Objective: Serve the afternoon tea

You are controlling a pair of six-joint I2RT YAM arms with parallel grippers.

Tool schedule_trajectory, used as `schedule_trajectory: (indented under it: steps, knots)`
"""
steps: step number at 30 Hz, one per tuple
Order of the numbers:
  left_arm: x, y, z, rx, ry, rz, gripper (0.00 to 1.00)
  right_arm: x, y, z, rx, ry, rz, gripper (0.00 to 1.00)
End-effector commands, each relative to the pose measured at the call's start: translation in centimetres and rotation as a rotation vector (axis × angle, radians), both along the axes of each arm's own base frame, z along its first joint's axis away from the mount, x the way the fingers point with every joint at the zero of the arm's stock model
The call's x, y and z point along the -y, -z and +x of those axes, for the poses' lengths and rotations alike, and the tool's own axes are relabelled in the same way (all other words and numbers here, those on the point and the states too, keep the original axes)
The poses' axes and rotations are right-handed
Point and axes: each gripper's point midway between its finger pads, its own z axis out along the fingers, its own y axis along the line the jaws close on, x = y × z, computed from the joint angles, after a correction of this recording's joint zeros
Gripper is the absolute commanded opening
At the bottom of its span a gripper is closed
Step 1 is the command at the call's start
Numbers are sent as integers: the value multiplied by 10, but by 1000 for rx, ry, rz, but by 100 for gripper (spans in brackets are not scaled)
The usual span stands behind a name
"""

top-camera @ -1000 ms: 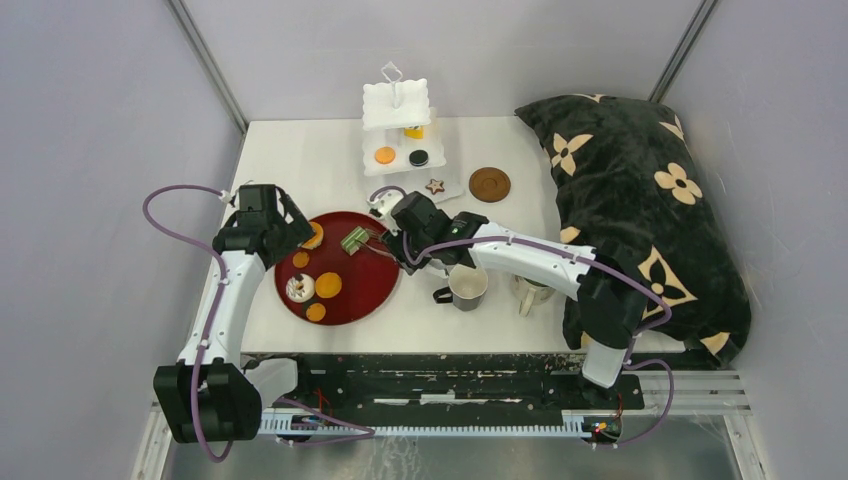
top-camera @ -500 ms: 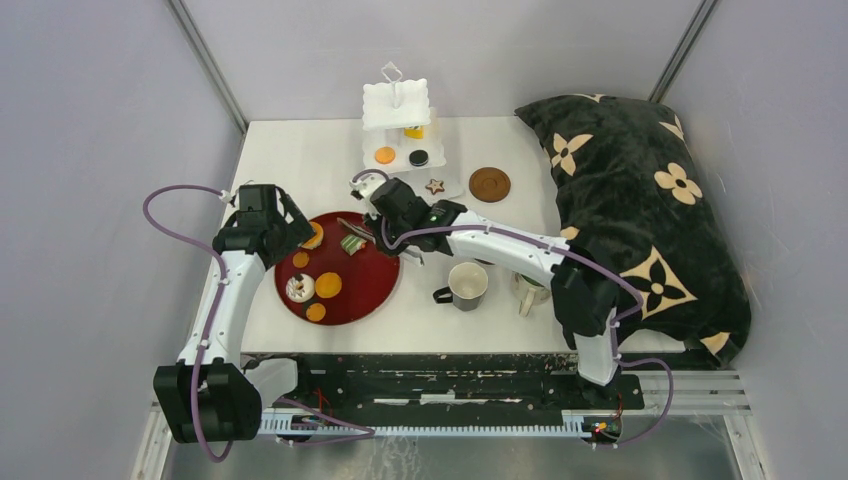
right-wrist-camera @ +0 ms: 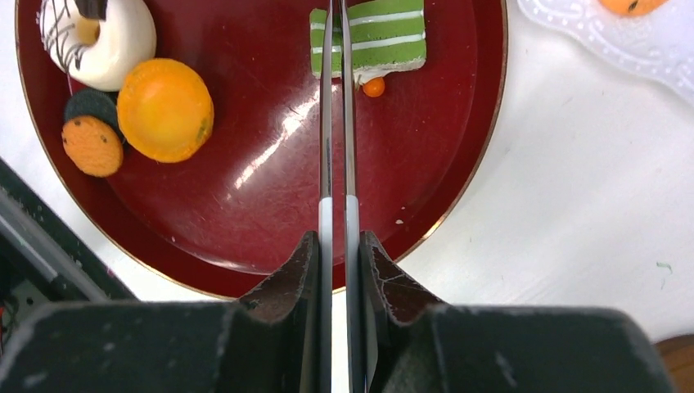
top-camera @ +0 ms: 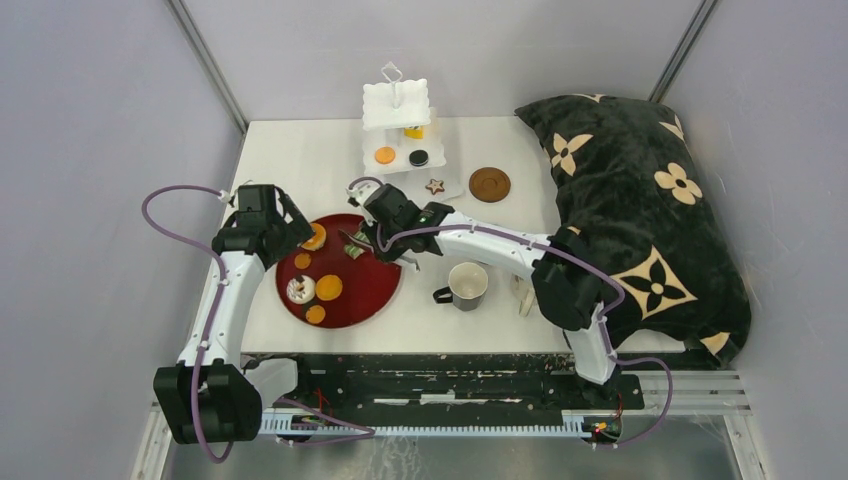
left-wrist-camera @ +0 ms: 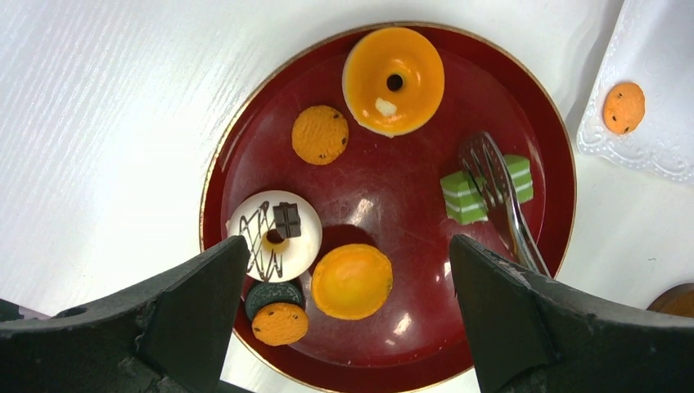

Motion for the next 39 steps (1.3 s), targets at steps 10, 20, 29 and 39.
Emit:
schedule_trajectory:
  steps: [10,20,29,39]
  knots:
    - [1,-11,12,67,9,-8,99,58,-56,-40,43,-68,-17,1]
    - [-1,-12,10,67,13,4,99,78,-75,-48,30,66,59,3]
    - [3,-10,13,68,27,-9,99,95,-49,-40,52,140,-39,4]
    - [0,-13,10,68,22,5,99,82,-30,-25,70,128,-94,2]
